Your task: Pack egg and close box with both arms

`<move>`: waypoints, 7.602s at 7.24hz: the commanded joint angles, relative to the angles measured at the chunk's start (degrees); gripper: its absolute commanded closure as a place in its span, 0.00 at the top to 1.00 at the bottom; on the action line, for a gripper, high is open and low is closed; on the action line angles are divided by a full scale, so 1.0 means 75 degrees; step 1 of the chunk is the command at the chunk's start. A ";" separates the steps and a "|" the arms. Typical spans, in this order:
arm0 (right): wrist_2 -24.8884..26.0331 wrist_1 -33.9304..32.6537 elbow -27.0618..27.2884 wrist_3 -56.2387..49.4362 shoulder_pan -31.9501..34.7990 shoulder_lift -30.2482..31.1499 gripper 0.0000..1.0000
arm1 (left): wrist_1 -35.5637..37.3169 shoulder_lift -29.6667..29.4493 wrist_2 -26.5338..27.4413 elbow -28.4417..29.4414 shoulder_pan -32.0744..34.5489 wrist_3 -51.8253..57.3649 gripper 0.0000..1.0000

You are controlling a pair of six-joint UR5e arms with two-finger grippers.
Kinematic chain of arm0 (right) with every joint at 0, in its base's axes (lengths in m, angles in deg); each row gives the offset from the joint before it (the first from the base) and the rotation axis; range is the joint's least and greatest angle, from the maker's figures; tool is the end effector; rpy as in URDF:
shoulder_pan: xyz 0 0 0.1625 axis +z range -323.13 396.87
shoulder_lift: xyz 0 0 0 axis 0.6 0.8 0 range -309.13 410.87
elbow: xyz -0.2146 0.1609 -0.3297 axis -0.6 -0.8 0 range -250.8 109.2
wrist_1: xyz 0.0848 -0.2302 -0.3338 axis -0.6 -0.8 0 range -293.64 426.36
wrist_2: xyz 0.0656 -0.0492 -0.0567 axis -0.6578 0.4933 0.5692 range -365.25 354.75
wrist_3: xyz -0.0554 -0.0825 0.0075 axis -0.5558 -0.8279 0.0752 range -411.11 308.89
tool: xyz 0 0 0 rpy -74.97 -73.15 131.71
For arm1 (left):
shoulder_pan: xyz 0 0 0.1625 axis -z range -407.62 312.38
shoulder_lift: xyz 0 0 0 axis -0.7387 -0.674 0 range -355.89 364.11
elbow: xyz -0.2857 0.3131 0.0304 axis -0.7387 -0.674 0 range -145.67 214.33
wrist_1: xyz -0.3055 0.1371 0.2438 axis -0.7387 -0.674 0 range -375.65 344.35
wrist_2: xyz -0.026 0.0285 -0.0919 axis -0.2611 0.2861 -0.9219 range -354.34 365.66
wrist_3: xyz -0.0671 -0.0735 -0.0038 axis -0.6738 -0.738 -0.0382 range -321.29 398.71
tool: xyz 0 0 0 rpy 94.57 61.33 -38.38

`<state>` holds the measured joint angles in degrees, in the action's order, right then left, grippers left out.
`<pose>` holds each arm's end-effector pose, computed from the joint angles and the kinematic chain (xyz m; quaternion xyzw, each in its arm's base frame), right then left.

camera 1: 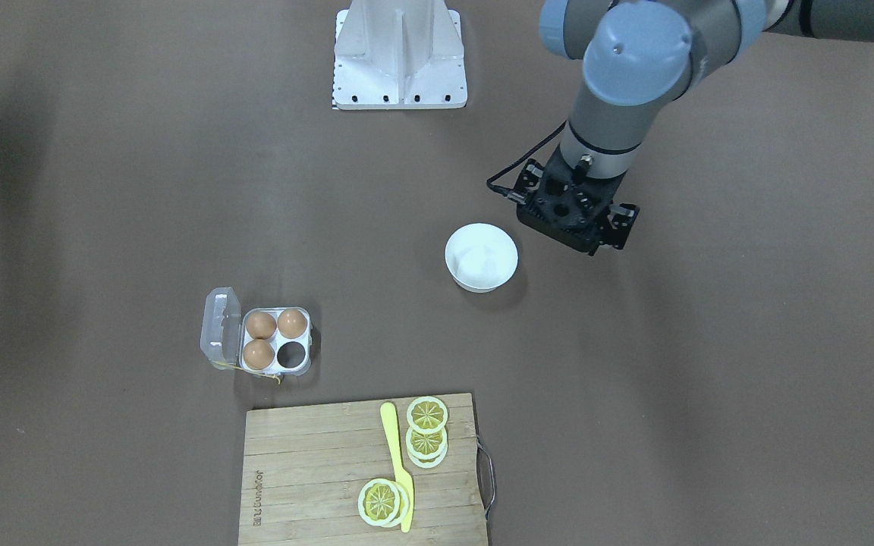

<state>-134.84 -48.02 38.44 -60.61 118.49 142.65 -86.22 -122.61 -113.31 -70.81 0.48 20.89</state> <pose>0.0034 -0.4560 0.5578 -0.0535 -0.3386 -0.1258 0.9310 0.3555 -0.5236 0.2148 0.1148 0.3430 0.2622 0.8947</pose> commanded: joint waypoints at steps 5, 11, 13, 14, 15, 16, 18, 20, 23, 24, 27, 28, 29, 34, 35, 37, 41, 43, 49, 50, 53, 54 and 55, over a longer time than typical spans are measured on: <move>-0.0053 -0.0007 0.0048 0.0408 -0.0639 -0.0272 1.00 | 0.0504 0.2993 -0.1162 -0.1063 0.2968 0.3131 0.98; -0.1436 0.0099 -0.1098 0.0564 -0.1764 -0.2003 0.53 | 0.0235 0.3956 -0.1176 -0.1133 0.3663 0.3771 0.98; -0.1646 0.0099 -0.1427 0.0587 -0.1953 -0.2427 0.45 | -0.0650 0.4622 -0.1304 -0.0993 0.4131 0.3956 0.98; -0.1763 0.0099 -0.1591 0.0599 -0.2000 -0.2603 0.45 | -0.1143 0.4904 -0.1920 -0.0795 0.4527 0.4097 0.98; -0.1868 0.0099 -0.1686 0.0599 -0.2035 -0.2686 0.45 | -0.1357 0.5023 -0.2564 -0.0608 0.4949 0.4099 0.98; -0.1881 0.0099 -0.1745 0.0646 -0.2082 -0.2699 0.43 | -0.1359 0.5070 -0.2698 -0.0559 0.5336 0.4087 0.98; -0.2172 0.0110 -0.2281 0.0646 -0.2211 -0.3118 0.41 | -0.1371 0.5269 -0.2688 -0.0570 0.5784 0.4087 0.98; -0.2512 0.0122 -0.2937 0.0808 -0.2212 -0.3843 0.33 | -0.1778 0.5620 -0.2688 -0.0571 0.5856 0.4099 0.98; -0.2596 0.3436 -0.4738 0.3065 -0.2550 -0.4350 0.18 | -0.1852 0.5680 -0.2699 -0.0605 0.6042 0.4099 0.98; -0.2596 0.4053 -0.5337 0.3199 -0.2633 -0.4513 0.18 | -0.1852 0.5692 -0.2699 -0.0629 0.6066 0.4099 0.98; -0.2631 0.4118 -0.5425 0.3189 -0.2926 -0.4503 0.18 | -0.1852 0.5692 -0.2688 -0.0594 0.6346 0.4099 0.98; -0.2724 0.4118 -0.5413 0.3189 -0.2973 -0.4515 0.18 | -0.1852 0.5692 -0.2699 -0.0571 0.6464 0.4099 0.98; -0.3073 0.4130 -0.5402 0.3189 -0.3008 -0.4515 0.18 | -0.1852 0.5692 -0.2699 -0.0570 0.6604 0.4099 0.98; -0.3568 0.4177 -0.5378 0.3645 -0.3230 -0.4994 0.19 | -0.1863 0.5692 -0.2688 -0.0396 0.6910 0.4110 0.98; -0.3592 0.4177 -0.5401 0.3727 -0.3243 -0.5100 0.19 | -0.2072 0.5692 -0.2699 -0.0255 0.7026 0.4110 0.98; -0.3662 0.4165 -0.5413 0.3879 -0.3289 -0.5264 0.19 | -0.2365 0.5890 -0.2688 -0.0231 0.7039 0.4110 0.98; -0.3709 0.4188 -0.5437 0.4558 -0.3325 -0.5768 0.23 | -0.2731 0.6220 -0.2699 -0.0313 0.7039 0.4087 0.98; -0.3698 0.4538 -0.5390 0.4688 -0.2964 -0.5757 0.95 | -0.2626 0.6126 -0.2746 -0.0313 0.7039 0.4005 0.98; -0.3208 0.4470 -0.3928 0.4120 -0.1077 -0.4143 0.99 | -0.2590 0.5915 -0.3028 -0.0196 0.6992 0.3642 0.98; -0.3066 0.4412 -0.3925 0.3720 -0.0866 -0.3978 0.99 | -0.2590 0.5915 -0.3028 -0.0161 0.6992 0.3642 0.98; -0.2213 0.4399 -0.3843 0.2945 -0.0700 -0.3205 1.00 | -0.2590 0.5915 -0.3028 -0.0125 0.6981 0.3642 0.98; -0.1699 0.4388 -0.3854 0.2583 -0.0653 -0.2971 1.00 | -0.2590 0.5915 -0.3028 -0.0114 0.6981 0.3642 0.98; -0.1334 0.3831 -0.3820 0.2023 -0.0537 -0.2852 1.00 | -0.2590 0.5915 -0.3016 -0.0113 0.6981 0.3642 0.98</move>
<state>-148.43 -16.14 9.59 -41.22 113.65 119.75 -105.65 -78.25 -135.99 -71.70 52.84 48.21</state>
